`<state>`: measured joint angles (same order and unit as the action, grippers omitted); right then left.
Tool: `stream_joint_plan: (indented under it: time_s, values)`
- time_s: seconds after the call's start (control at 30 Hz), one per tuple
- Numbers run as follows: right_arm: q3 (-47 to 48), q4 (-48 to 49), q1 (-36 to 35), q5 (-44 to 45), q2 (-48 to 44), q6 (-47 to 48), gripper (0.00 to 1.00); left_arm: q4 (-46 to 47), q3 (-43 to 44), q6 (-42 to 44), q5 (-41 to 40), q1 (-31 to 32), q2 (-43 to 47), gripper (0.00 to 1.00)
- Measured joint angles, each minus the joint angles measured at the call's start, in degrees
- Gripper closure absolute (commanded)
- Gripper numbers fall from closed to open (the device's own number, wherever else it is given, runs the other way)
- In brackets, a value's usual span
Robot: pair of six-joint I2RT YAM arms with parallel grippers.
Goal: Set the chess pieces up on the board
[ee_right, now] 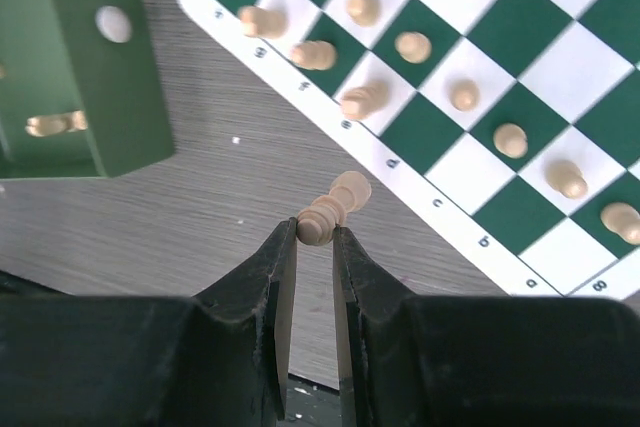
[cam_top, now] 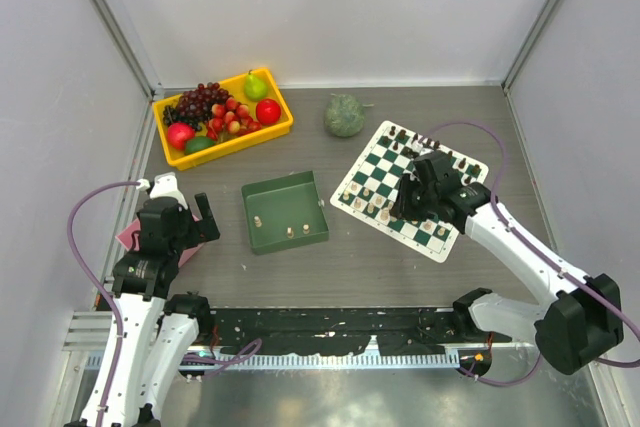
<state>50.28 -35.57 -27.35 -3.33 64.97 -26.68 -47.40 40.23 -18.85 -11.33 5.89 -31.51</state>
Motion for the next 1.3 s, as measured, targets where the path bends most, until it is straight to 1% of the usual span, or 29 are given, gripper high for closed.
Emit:
stream_joint_plan:
  time_s: [0.2,0.43,0.8,1.3]
  values:
    - [-5.7,1.4,4.2,-0.8,-0.1,0.6,0.76,0.0,0.0,0.0,0.0,0.0,0.0,0.01]
    - [-9.3,6.4,7.5,-1.8,2.0,1.0,0.76,0.0,0.0,0.0,0.0,0.0,0.0,0.01]
    - [-10.3,13.0,8.5,-3.4,5.8,1.0,0.75,0.0,0.0,0.0,0.0,0.0,-0.1,0.01]
    - [-13.4,16.8,8.8,-3.6,6.4,0.4,0.75,0.0,0.0,0.0,0.0,0.0,-0.2,0.01]
